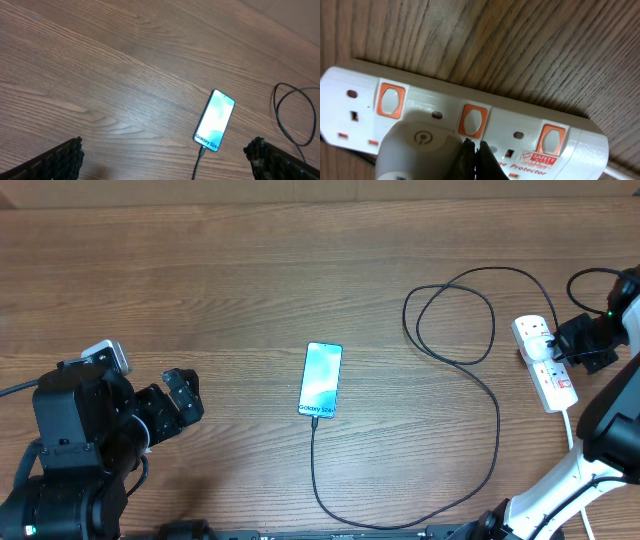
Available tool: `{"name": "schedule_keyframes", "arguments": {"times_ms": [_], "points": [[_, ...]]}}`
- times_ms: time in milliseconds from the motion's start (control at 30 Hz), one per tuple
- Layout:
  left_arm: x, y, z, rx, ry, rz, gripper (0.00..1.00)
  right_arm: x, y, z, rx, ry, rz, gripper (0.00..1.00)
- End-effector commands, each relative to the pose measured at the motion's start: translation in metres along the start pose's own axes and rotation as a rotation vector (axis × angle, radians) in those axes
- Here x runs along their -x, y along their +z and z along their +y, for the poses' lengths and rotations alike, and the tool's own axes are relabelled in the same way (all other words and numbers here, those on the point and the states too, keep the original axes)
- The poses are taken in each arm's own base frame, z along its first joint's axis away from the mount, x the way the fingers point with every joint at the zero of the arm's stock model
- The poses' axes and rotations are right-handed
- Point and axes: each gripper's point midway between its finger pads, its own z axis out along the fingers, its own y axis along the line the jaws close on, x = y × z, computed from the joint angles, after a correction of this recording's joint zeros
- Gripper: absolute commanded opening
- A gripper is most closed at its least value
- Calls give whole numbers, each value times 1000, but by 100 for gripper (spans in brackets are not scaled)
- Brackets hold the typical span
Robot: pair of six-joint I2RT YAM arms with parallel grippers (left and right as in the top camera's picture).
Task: Plug charger to phone and switch on socket
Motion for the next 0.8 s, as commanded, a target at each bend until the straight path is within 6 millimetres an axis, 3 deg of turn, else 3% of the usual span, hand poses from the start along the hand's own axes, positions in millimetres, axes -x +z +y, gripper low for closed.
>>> {"name": "schedule_keyframes", "arguments": {"times_ms": [0,533,767], "points": [[0,1,2,12,-6,-3,100,4,-2,11,-13,-39,-40,4],[-4,1,4,19,-6,11,100,9,-1,18,14,-46,-60,4],[-5,1,4,20,-7,15,100,3,9,18,24,-47,-42,4]]}}
